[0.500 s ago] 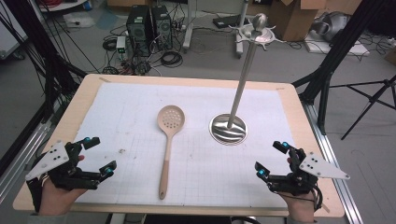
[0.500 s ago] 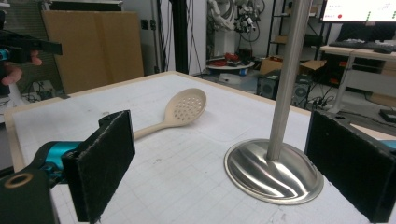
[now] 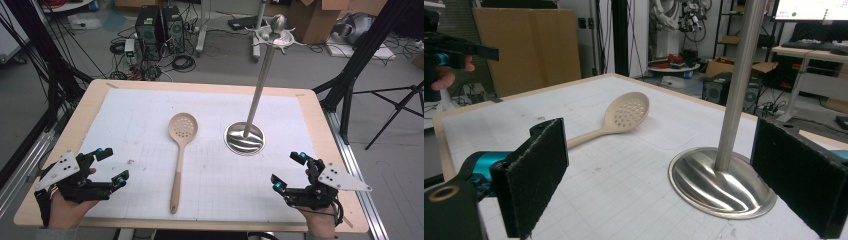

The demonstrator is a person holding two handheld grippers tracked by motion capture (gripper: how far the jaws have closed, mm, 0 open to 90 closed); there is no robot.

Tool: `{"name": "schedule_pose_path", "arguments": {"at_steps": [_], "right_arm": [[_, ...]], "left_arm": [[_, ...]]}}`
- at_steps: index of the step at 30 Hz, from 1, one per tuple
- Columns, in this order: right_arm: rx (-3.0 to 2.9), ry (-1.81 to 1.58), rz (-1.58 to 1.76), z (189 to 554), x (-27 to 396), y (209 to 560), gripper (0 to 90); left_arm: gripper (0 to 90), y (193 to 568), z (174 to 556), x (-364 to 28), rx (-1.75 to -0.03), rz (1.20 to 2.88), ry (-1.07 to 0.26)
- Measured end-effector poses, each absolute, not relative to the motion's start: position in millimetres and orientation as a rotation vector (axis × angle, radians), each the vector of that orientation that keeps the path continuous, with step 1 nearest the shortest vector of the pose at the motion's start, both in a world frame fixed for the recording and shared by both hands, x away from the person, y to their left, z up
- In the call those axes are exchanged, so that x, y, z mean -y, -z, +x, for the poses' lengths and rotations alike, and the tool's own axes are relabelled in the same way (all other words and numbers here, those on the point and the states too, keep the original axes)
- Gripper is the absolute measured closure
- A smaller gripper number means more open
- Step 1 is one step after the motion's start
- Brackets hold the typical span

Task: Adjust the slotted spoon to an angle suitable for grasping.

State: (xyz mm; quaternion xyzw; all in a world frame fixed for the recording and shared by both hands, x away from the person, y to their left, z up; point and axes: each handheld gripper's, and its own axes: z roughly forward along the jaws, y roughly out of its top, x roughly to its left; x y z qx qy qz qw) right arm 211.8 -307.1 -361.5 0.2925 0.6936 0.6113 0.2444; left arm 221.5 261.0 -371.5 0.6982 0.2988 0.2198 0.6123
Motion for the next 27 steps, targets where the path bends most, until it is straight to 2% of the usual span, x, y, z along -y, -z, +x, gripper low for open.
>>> {"name": "schedule_pose_path", "arguments": {"at_steps": [1,2,3,5,7,8,9,10,12,14,21,27], "right_arm": [[-1.897,-1.672,0.8,212.2,306.8,361.7,7.4],[-1.897,-1.672,0.8,212.2,306.8,361.7,7.4],[-1.899,-1.673,0.798,212.3,306.6,361.7,7.4],[-1.9,-1.674,0.799,212.1,306.6,361.6,7.4],[-1.896,-1.674,0.792,211.7,307.0,360.9,7.4],[-1.896,-1.674,0.792,211.7,307.0,360.9,7.4],[-1.896,-1.674,0.792,210.9,307.0,360.6,7.3],[-1.896,-1.674,0.792,210.9,307.0,360.6,7.3],[-1.898,-1.675,0.79,210.4,307.0,360.6,7.4],[-1.899,-1.674,0.789,210.3,307.0,360.7,7.4],[-1.915,-1.664,0.792,208.4,309.0,361.5,7.4],[-1.91,-1.661,0.803,204.7,314.5,361.2,7.4]], "left_arm": [[21.1,371.9,221.5,-260.2,-0.686,1.618,-0.505],[21.1,372.3,221.4,-259.0,-0.685,1.626,-0.508],[28.7,373.1,221.4,-256.5,-0.688,1.643,-0.512],[31.7,374.2,221.6,-254.7,-0.687,1.653,-0.514],[40.8,375.5,222.0,-252.5,-0.689,1.669,-0.522],[40.8,376.2,222.5,-252.0,-0.691,1.677,-0.523],[46.7,376.9,222.7,-251.3,-0.697,1.679,-0.521],[46.7,377.6,223.1,-250.7,-0.7,1.681,-0.521],[55.0,379.7,224.3,-248.6,-0.703,1.688,-0.519],[57.4,380.9,225.1,-247.4,-0.707,1.693,-0.524],[81.1,388.9,231.3,-236.0,-0.692,1.686,-0.515],[89.0,393.6,237.1,-229.2,-0.672,1.692,-0.478]]}}
